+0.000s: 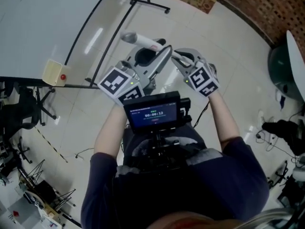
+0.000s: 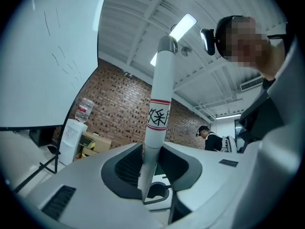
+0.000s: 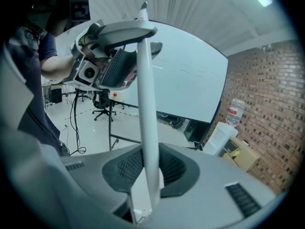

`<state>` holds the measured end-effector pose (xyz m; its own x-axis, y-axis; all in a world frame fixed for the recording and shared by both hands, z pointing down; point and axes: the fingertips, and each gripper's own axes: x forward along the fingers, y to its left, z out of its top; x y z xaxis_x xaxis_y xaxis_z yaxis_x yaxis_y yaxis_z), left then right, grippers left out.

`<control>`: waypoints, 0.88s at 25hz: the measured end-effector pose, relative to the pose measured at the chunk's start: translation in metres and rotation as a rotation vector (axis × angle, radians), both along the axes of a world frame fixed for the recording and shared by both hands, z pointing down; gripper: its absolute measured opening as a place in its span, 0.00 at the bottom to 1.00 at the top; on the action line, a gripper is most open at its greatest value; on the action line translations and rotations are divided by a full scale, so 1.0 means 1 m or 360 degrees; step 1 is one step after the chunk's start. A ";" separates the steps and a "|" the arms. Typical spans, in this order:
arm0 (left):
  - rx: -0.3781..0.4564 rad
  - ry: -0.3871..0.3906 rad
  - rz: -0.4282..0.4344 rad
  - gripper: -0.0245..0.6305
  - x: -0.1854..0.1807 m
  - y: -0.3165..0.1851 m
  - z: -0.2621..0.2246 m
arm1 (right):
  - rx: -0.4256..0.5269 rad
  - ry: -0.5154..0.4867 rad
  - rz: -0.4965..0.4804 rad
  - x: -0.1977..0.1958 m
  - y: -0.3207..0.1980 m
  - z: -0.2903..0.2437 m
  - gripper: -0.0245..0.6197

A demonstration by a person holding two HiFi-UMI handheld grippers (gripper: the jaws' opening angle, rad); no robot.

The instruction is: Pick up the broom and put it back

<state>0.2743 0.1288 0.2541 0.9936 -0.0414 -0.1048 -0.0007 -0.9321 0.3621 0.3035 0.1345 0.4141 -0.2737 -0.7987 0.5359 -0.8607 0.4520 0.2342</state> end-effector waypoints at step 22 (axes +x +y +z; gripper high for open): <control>0.0039 0.0015 -0.0374 0.19 -0.110 -0.084 0.029 | -0.0130 0.0116 -0.0507 -0.111 -0.108 0.032 0.19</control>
